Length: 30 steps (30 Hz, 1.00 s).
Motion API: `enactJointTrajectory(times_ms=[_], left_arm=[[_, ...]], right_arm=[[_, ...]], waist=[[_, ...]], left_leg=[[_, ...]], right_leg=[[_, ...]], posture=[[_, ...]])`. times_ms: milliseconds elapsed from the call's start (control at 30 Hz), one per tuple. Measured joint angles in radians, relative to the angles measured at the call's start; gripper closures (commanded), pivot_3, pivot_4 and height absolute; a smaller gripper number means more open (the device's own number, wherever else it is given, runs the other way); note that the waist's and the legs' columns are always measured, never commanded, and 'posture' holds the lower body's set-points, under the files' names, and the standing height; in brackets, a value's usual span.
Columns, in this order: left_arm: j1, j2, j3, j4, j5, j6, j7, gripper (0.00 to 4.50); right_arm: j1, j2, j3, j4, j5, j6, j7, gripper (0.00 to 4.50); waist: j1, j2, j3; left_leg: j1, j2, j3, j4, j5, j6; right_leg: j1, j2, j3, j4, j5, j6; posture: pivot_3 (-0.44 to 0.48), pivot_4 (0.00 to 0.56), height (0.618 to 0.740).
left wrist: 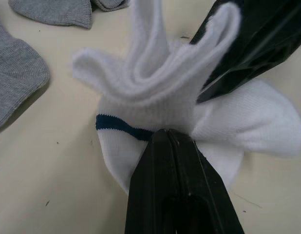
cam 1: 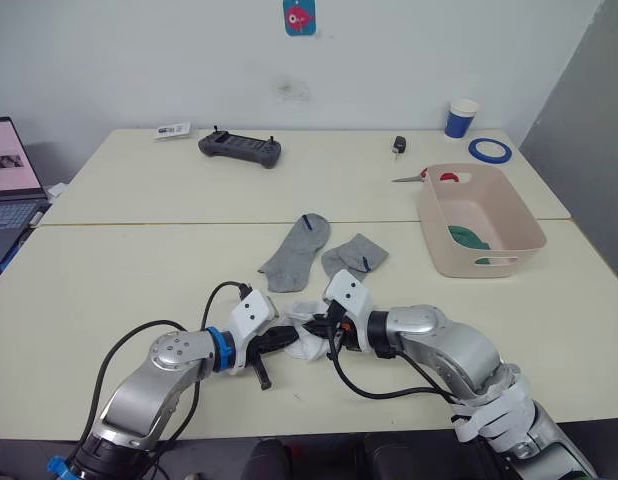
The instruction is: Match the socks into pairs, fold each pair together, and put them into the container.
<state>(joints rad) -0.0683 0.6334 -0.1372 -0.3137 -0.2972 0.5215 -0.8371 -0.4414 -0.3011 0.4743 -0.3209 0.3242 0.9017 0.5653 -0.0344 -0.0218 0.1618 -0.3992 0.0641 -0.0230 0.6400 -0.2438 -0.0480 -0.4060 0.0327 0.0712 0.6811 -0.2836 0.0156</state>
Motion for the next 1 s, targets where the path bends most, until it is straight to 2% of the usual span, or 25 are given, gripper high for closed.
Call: enactJointTrajectory(times_ms=[100,200,333,467,600,700,800,967,1000], left_arm=[[0.018,0.0,0.033,-0.011,-0.037,0.028,-0.001,4.5],[0.024,0.01,0.095,-0.008,-0.073,0.061,0.002,4.5],[0.03,0.052,0.193,0.035,-0.079,0.059,0.019,4.5],[0.035,0.064,0.225,0.064,-0.077,0.04,0.02,4.5],[0.003,0.063,0.246,0.079,-0.087,0.036,0.021,4.5],[-0.068,0.063,0.272,0.071,-0.137,0.045,0.008,4.5],[-0.124,0.066,0.278,0.028,-0.187,0.064,-0.022,4.5],[-0.179,0.071,0.167,-0.053,-0.218,0.125,-0.066,4.5],[-0.178,0.061,0.131,-0.048,-0.2,0.122,-0.063,4.5]], right_arm=[[0.0,0.022,-0.005,0.018,0.006,0.01,0.001,4.45],[0.0,0.07,-0.032,0.022,0.027,0.031,-0.001,3.74],[-0.009,0.077,-0.069,-0.012,0.063,0.081,0.001,2.4],[-0.025,0.045,-0.117,-0.103,0.123,0.159,0.005,0.98],[-0.032,-0.034,-0.162,-0.191,0.182,0.176,0.048,0.98],[-0.027,-0.117,-0.161,-0.175,0.121,0.084,0.056,1.6],[-0.008,-0.122,-0.128,-0.122,0.056,0.003,0.045,2.66],[-0.001,-0.077,-0.029,-0.018,-0.042,-0.112,0.03,4.36],[-0.001,-0.071,-0.011,0.001,-0.066,-0.134,0.026,4.47]], waist=[[0.0,0.0,0.0],[-0.004,0.0,0.0],[-0.006,0.001,0.0],[-0.004,0.001,0.001],[0.0,0.001,0.002],[0.002,0.0,0.002],[-0.001,0.0,0.002],[-0.013,0.0,0.002],[-0.014,0.0,0.002]], left_leg=[[0.0,0.0,0.0,0.0,0.0,0.0],[0.0,0.001,-0.001,-0.001,0.0,0.0],[0.0,0.0,0.0,-0.001,0.0,0.0],[-0.001,0.0,0.0,-0.001,0.0,0.0],[-0.001,0.0,-0.001,-0.001,0.0,0.0],[-0.001,0.0,0.0,0.0,0.0,0.0],[-0.001,0.0,0.0,-0.001,0.0,0.0],[-0.001,0.0,0.0,-0.002,0.0,0.0],[-0.001,0.0,0.0,-0.002,0.0,0.0]], right_leg=[[0.0,0.0,0.0,0.0,0.0,0.0],[-0.001,0.001,-0.001,0.001,0.0,0.0],[-0.001,0.0,0.0,0.0,0.0,0.0],[-0.001,0.0,-0.001,-0.001,0.0,0.0],[-0.001,0.0,-0.001,0.0,0.0,0.0],[-0.001,0.0,-0.001,-0.001,0.0,0.0],[-0.001,0.0,-0.001,0.0,0.0,0.0],[-0.001,0.001,0.0,-0.001,-0.001,0.0],[-0.001,0.001,0.0,-0.001,-0.001,0.0]], posture=[[0.0,0.15,0.74],[0.0,0.15,0.74],[0.0,0.15,0.74],[0.0,0.15,0.74],[0.0,0.15,0.74],[0.0,0.15,0.74],[0.0,0.15,0.74],[0.0,0.15,0.74],[0.0,0.15,0.74]])
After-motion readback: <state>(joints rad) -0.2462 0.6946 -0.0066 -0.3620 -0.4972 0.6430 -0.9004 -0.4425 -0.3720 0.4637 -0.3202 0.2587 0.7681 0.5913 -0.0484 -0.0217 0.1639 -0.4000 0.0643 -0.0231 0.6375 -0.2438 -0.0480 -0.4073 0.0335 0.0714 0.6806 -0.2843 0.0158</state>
